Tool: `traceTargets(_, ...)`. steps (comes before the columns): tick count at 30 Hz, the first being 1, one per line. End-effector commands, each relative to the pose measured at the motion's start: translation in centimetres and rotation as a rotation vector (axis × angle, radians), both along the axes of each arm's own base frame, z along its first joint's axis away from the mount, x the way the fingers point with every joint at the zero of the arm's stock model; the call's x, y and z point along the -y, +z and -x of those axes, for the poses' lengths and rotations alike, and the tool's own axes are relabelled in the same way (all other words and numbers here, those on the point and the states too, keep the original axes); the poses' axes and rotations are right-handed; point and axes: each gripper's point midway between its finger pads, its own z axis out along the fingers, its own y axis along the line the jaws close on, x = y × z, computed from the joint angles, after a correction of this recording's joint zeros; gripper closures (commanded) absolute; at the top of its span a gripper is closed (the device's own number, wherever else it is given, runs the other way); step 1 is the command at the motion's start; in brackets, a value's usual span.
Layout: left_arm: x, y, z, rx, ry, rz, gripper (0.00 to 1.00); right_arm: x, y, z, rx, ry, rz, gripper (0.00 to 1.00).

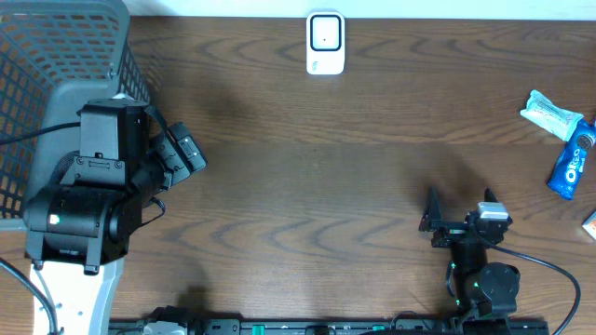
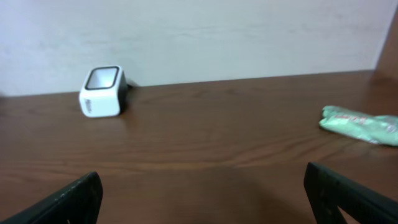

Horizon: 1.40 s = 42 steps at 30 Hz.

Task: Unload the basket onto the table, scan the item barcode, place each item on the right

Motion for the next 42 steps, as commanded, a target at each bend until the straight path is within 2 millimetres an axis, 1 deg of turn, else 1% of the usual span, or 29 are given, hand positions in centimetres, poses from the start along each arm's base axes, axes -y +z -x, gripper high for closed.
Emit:
traceTargets(1, -0.32, 0.20, -0.06, 0.005, 0.010, -0.011, 0.02, 0.53, -0.08, 0.05, -0.002, -0.019, 0.092, 0.01)
traceTargets(16, -0.32, 0.20, -0.06, 0.005, 0.010, -0.011, 0.02, -0.14, -0.20, 0.04, -0.005, 0.019, 0.090, 0.01)
traceTargets(42, -0.32, 0.20, -0.06, 0.005, 0.010, -0.010, 0.02, -0.13, -0.10, 0.03, -0.001, 0.018, 0.088, 0.01)
